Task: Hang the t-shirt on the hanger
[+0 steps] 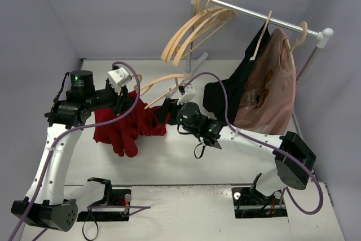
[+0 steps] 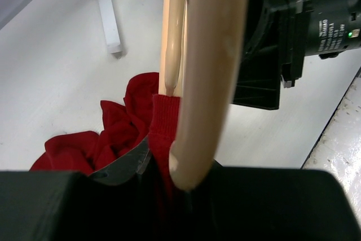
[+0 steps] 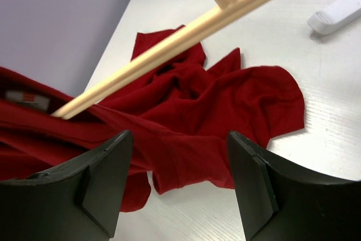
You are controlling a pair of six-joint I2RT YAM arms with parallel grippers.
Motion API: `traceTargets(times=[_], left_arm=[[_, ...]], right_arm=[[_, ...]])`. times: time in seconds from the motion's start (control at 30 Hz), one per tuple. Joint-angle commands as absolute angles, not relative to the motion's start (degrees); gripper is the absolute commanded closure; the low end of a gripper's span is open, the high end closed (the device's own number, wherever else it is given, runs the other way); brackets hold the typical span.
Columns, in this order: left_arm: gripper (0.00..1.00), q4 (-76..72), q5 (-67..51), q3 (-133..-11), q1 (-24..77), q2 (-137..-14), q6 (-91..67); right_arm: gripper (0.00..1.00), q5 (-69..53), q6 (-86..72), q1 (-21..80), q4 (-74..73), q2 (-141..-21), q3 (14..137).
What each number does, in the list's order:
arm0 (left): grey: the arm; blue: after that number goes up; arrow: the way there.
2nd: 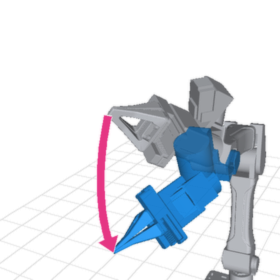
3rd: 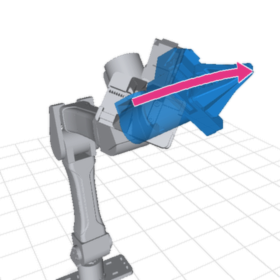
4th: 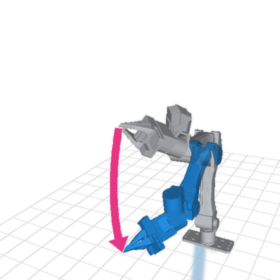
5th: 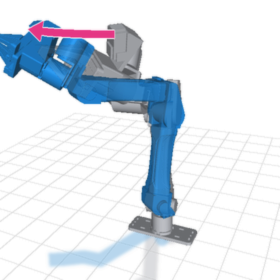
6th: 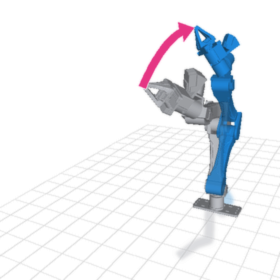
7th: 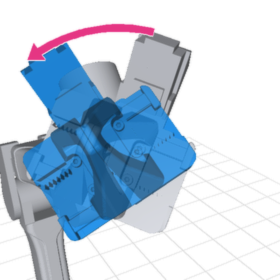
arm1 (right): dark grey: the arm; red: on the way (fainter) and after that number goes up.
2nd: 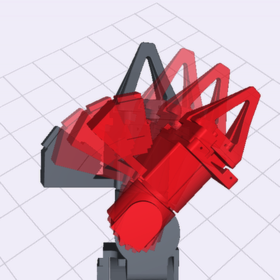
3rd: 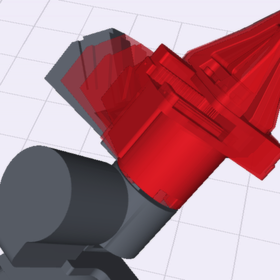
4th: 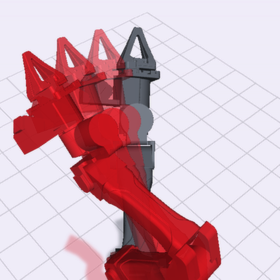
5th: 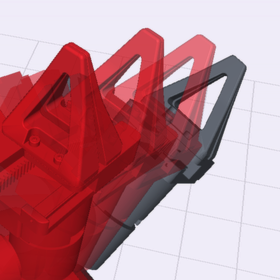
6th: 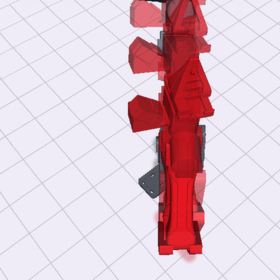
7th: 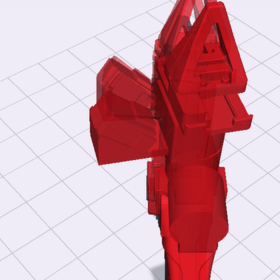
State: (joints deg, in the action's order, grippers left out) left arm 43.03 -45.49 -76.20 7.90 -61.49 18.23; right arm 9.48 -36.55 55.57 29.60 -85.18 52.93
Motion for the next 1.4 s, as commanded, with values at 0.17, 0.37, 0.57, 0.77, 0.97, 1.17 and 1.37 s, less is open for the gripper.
traceTargets(times=[0.17,0.37,0.57,0.77,0.97,1.17,1.37], left_arm=[[1.00,38.61,-45.26,-77.91,7.74,-61.79,16.30],[1.00,38.65,-45.53,-78.49,7.82,-61.09,15.82],[1.00,38.76,-45.66,-77.65,7.73,-59.13,15.98],[1.00,40.41,-45.96,-76.33,7.65,-57.28,16.81],[1.00,41.13,-47.01,-74.74,7.73,-55.43,17.11],[1.00,41.82,-51.64,-72.79,7.73,-53.87,19.81],[1.00,42.28,-52.64,-69.73,7.99,-51.70,24.14]], right_arm=[[0.37,4.13,-33.20,56.51,36.21,-85.78,55.52],[0.39,2.75,-32.91,56.51,36.23,-89.40,55.74],[0.47,5.91,-31.67,55.66,36.30,-89.44,53.32],[0.75,5.34,-29.26,51.85,36.30,-85.71,49.85],[1.00,3.57,-28.13,47.52,36.30,-82.28,47.48],[1.00,-0.67,-27.49,42.18,36.08,-79.63,46.16],[1.00,-6.50,-26.41,35.11,31.00,-79.18,49.17]])
